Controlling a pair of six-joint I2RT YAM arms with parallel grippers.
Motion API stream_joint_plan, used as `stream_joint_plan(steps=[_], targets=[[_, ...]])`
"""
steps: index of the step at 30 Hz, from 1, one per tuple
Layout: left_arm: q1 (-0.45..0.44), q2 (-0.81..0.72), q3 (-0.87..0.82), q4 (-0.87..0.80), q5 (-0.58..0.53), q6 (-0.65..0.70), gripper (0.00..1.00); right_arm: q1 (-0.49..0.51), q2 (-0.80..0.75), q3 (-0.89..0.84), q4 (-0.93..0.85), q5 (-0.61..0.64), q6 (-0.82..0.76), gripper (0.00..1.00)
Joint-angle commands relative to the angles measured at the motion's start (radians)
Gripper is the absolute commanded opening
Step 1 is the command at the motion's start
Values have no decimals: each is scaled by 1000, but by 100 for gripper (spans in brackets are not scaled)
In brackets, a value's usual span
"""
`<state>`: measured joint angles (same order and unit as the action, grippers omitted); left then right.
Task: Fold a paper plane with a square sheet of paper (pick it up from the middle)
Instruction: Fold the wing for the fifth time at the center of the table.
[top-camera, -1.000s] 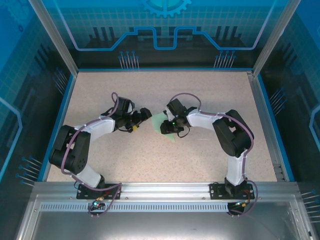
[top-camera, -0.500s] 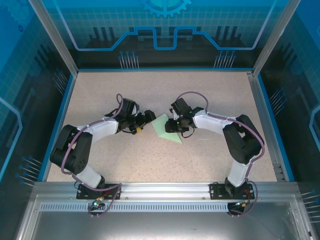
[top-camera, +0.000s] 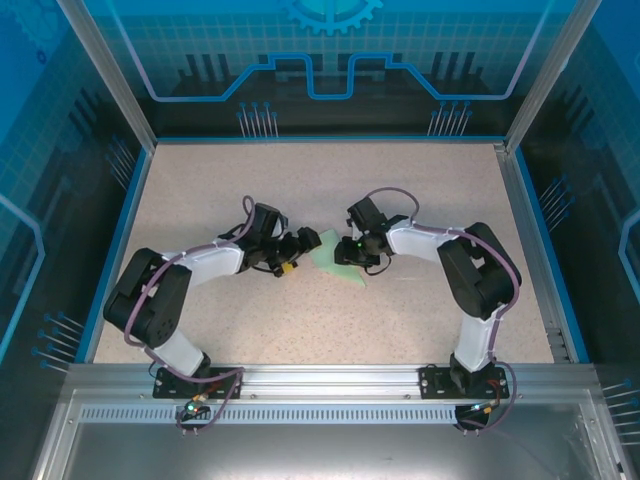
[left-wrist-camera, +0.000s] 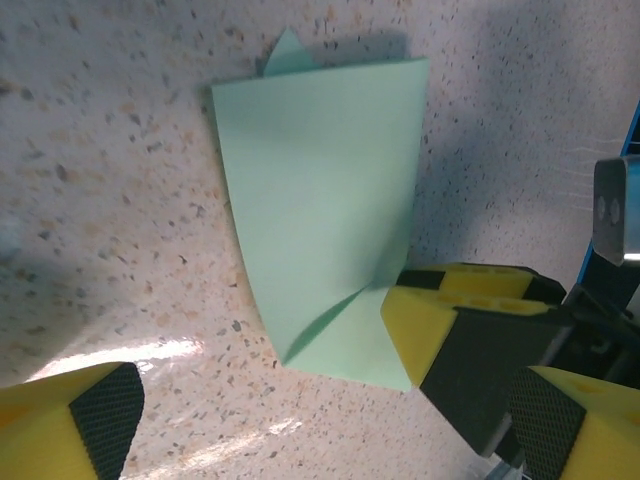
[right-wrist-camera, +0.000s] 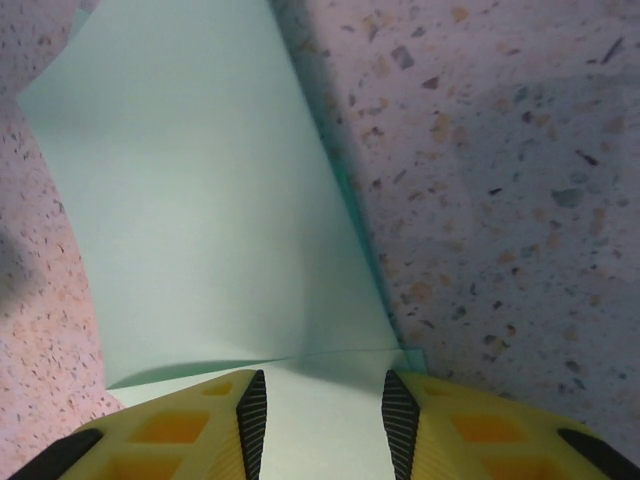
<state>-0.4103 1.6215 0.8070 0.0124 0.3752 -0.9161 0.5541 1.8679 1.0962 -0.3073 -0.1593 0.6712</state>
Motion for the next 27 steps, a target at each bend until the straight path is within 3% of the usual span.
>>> stream_joint_plan(steps=[1,17,27], targets=[[-27,23,-10,33,46,-60,95,-38,25,-49,27,-55,39,39],[-82,143,67,74,80,-145,55,-92,39,-107,71,-127,54,38],[-83,176,97,41,77,-138,55,-95,47,-111,70,-127,57,37]])
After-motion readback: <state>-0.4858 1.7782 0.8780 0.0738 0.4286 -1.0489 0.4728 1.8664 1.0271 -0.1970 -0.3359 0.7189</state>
